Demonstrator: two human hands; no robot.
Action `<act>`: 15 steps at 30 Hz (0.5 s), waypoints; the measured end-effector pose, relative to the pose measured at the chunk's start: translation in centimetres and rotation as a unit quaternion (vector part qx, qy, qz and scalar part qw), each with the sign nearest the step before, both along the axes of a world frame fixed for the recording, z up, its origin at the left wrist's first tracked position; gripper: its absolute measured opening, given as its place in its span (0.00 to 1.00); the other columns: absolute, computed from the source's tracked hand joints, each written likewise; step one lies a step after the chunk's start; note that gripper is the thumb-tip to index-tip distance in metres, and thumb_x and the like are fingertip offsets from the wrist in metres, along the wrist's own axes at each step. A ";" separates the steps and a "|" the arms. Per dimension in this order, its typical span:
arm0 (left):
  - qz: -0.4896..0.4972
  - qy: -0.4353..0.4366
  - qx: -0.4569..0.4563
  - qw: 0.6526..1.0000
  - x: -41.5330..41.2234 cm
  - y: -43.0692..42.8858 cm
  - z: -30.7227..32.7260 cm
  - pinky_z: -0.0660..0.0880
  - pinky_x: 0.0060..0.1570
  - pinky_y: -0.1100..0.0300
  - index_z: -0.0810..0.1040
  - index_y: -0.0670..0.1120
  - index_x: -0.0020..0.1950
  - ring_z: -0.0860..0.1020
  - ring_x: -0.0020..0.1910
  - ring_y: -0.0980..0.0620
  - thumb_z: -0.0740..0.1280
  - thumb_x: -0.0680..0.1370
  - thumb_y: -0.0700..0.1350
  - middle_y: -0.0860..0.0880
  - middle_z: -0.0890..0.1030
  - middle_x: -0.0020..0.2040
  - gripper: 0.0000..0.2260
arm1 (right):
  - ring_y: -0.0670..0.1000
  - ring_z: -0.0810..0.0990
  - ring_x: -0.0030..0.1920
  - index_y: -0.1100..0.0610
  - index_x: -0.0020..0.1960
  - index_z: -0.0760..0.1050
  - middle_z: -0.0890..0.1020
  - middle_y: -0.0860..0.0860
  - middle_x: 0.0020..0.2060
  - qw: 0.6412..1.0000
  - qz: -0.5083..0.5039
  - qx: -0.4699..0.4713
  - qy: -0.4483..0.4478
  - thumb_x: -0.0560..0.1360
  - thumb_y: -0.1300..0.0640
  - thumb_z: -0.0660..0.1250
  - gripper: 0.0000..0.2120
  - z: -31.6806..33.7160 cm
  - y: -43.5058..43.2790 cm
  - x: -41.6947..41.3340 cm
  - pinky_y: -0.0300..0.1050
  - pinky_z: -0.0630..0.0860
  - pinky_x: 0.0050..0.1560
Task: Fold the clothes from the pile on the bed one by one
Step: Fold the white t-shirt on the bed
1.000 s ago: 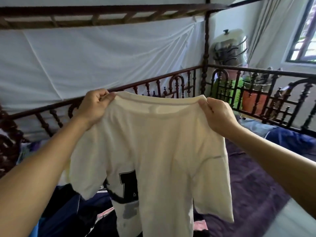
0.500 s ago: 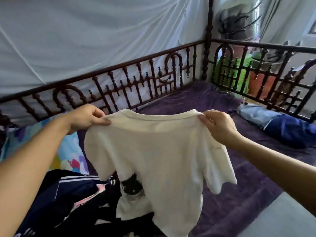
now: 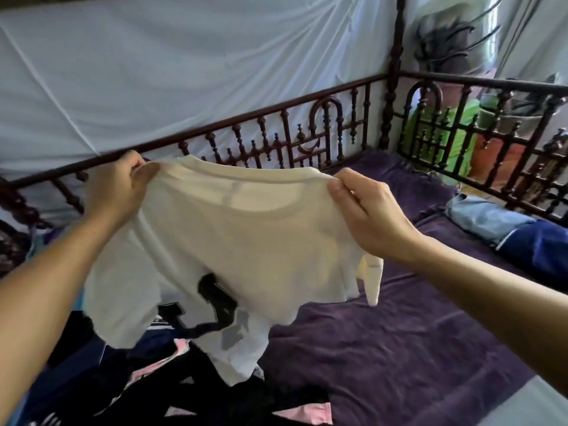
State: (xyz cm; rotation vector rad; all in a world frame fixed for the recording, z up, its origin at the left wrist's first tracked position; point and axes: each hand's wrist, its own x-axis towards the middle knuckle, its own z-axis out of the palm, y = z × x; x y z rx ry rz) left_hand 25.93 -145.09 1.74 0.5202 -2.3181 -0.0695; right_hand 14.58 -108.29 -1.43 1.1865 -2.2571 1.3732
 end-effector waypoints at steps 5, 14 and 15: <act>-0.010 0.008 -0.116 0.993 -5.8 -2.1 2.1 0.71 0.40 0.45 0.74 0.43 0.50 0.77 0.43 0.29 0.50 0.79 0.60 0.31 0.78 0.44 0.23 | 0.43 0.63 0.30 0.61 0.41 0.69 0.67 0.46 0.29 0.999 0.006 -0.009 -0.046 0.82 0.53 0.58 0.15 1.2 0.5 -0.3 0.37 0.61 0.29; -0.135 -0.102 -0.055 0.984 -23.1 6.8 -5.7 0.70 0.38 0.48 0.73 0.42 0.49 0.77 0.44 0.33 0.55 0.82 0.50 0.35 0.79 0.45 0.13 | 0.43 0.68 0.34 0.59 0.43 0.72 0.72 0.51 0.33 0.977 -0.159 0.014 -0.142 0.81 0.49 0.58 0.15 -6.1 8.3 -6.9 0.42 0.68 0.35; -0.149 -0.121 -0.043 0.980 -25.0 8.7 -7.4 0.70 0.38 0.49 0.73 0.42 0.49 0.77 0.44 0.34 0.56 0.82 0.49 0.35 0.79 0.46 0.12 | 0.44 0.68 0.34 0.58 0.42 0.71 0.73 0.51 0.33 0.971 -0.182 0.032 -0.149 0.81 0.49 0.58 0.15 -8.1 9.8 -8.1 0.44 0.69 0.36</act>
